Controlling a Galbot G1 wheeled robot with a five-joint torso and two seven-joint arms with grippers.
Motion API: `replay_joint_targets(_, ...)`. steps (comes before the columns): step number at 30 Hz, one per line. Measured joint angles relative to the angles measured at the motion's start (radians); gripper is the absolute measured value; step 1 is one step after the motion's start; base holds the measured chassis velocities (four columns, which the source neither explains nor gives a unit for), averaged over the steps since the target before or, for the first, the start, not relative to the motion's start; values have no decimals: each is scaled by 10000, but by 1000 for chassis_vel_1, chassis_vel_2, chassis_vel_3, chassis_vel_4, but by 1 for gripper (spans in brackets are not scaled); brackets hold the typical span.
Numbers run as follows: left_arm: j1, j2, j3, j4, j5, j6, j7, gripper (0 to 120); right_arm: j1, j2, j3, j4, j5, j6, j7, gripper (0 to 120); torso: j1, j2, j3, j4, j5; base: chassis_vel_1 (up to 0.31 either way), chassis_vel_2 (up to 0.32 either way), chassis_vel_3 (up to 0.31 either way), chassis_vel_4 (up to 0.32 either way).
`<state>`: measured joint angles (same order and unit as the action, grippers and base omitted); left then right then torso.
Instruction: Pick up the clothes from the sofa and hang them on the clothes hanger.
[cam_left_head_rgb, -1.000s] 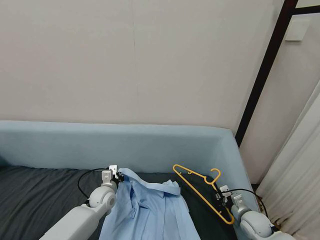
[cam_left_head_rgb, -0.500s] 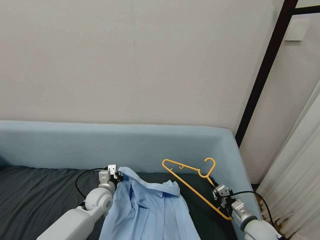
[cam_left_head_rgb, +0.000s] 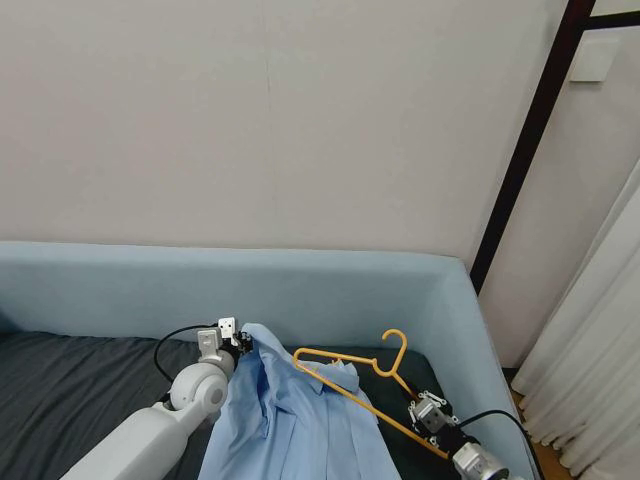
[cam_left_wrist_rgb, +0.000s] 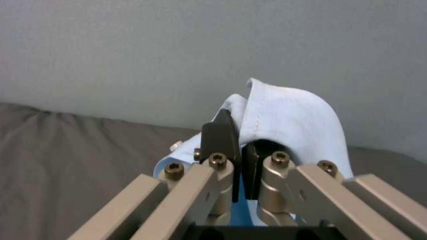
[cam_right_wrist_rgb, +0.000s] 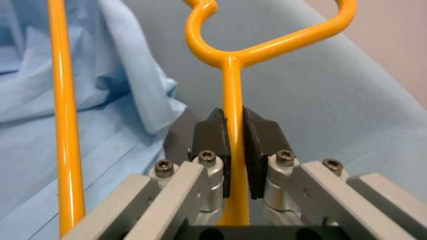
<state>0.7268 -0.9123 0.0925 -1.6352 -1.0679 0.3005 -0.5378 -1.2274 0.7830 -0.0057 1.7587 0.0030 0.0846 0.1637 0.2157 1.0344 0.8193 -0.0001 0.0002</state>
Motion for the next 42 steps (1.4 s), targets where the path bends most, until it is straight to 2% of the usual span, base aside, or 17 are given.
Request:
replay_joint_targets(5, 19, 29, 73, -190, -45, 59, -86, 0, -270, 49, -176, 184, -410, 34, -41, 5, 0, 0, 0, 1, -1, 0, 0, 0, 0)
replay_joint_targets(12, -115, -45, 453, -551, -77, 211, -447, 0, -384, 558, -662, 418, -555, -305, -52, 5, 0, -2, 1, 0, -2, 0, 0, 0, 0)
replay_joint_targets(32, -126, 21, 745, -1630, -846, 385, -1228, 0, 1170, 2063, -1940, -753, -687, -2122, 1061, 5, 1, -2, 1, 2, 0, 0, 0, 0, 0)
replay_joint_targets(42, 6, 23, 882, -2119, -850, 428, -1369, 0, 1452, 1974, -1961, -1049, -835, -2707, 1746, 5, 0, -2, 1, 1, -2, 0, 0, 0, 0)
